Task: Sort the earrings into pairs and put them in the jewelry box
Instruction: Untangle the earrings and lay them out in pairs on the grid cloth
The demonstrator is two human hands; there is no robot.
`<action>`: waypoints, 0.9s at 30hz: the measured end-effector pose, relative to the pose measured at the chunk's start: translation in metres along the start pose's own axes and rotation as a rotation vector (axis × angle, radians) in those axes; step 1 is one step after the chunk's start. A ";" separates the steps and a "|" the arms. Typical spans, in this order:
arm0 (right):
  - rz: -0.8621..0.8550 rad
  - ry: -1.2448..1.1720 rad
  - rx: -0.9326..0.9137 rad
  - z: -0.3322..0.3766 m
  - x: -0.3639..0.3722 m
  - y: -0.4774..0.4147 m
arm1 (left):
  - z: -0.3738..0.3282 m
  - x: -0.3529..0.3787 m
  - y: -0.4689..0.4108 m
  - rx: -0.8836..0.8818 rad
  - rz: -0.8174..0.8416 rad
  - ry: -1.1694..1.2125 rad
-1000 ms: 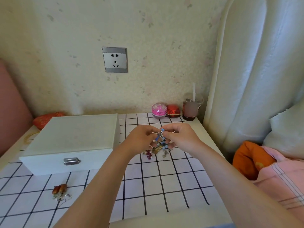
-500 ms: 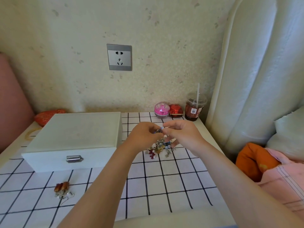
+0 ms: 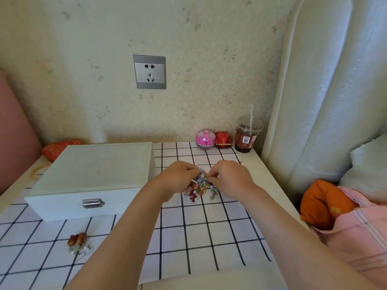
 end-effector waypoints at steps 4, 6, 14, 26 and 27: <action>-0.032 -0.269 0.144 -0.009 -0.003 -0.003 | 0.003 0.002 0.007 -0.028 0.047 -0.052; -0.045 -0.519 0.220 -0.015 -0.007 -0.004 | 0.005 0.003 0.013 0.002 0.078 -0.131; 0.055 -1.175 0.391 -0.019 -0.021 0.019 | 0.011 0.011 0.044 0.116 0.210 -0.352; 0.227 -1.275 0.272 -0.013 -0.021 0.047 | -0.004 0.010 0.054 0.264 -0.107 -0.280; 0.243 -1.279 0.245 -0.010 -0.021 0.047 | -0.007 0.012 0.054 0.242 -0.096 -0.161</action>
Point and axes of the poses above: each hand's wrist, its own y-axis away from the middle knuckle, its own x-axis out of the palm, z = x × y, the point moved 3 cm from there along -y, towards the middle knuckle, and after that the axes turned 3 degrees about -z, right-handed, at the moved point
